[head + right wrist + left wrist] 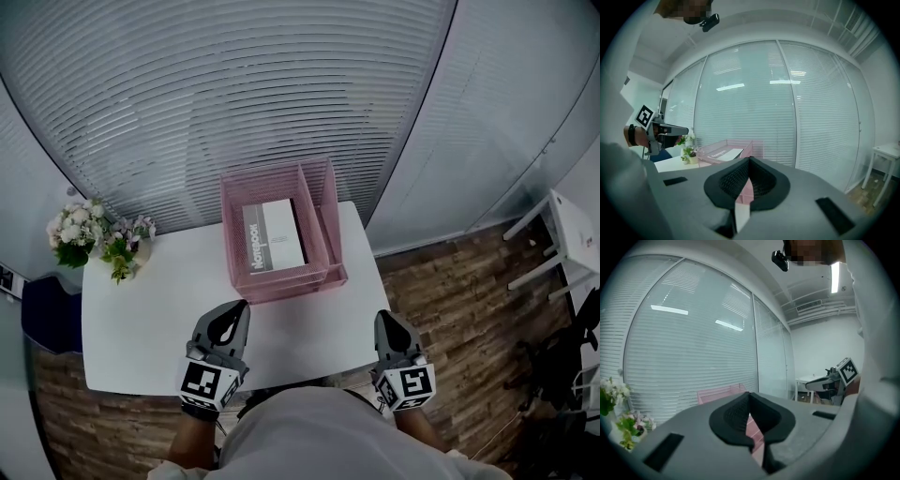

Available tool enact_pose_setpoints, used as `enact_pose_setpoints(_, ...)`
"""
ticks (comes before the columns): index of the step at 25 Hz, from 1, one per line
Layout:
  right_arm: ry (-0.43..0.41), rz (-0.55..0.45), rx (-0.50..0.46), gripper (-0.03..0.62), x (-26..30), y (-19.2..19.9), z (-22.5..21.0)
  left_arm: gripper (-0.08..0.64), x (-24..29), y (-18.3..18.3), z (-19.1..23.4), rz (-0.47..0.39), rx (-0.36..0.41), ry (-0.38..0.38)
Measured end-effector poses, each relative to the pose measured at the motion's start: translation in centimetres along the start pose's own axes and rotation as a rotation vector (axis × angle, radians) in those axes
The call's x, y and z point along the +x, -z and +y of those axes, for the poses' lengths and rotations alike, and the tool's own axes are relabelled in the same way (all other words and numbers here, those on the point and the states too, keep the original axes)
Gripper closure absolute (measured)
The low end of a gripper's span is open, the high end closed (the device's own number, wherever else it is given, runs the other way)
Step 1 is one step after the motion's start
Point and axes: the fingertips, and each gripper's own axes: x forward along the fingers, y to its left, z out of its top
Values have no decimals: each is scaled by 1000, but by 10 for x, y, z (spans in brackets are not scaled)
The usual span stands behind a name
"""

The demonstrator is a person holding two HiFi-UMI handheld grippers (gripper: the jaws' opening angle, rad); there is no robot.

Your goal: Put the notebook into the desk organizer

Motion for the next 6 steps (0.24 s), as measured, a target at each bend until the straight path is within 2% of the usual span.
enact_pose_setpoints(6,-18,15,9,580,13,-4,12,552,1,-1,15,-2,-18,-1)
